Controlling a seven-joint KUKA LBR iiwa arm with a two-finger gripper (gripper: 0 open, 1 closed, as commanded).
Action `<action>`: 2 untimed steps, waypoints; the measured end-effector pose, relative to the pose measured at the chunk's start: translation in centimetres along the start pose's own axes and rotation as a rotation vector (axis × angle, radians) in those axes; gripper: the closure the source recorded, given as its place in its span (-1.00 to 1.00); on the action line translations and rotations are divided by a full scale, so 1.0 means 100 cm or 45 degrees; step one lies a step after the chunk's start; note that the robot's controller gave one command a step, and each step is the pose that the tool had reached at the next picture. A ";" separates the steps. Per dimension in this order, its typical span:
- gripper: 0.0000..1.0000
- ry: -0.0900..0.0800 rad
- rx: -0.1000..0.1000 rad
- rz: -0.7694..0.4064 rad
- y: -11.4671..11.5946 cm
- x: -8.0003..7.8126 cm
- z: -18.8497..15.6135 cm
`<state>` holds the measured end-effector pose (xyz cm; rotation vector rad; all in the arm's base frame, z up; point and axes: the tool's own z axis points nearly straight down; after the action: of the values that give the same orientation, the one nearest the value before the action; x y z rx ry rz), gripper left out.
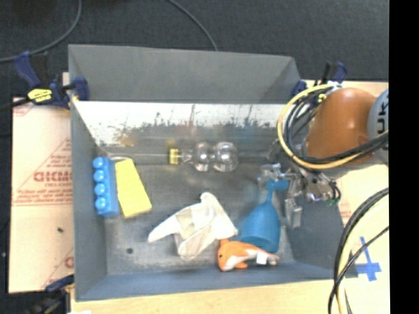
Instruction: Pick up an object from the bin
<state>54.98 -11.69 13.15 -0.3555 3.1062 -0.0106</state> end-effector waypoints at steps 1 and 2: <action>1.00 0.007 -0.003 0.197 -0.010 0.003 0.060; 1.00 0.007 -0.002 0.195 -0.010 0.003 0.060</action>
Offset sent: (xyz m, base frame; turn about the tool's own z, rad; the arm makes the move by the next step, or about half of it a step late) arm 0.0000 0.0000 0.0000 0.0000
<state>55.00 -12.73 7.14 -0.1167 3.1295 -0.0068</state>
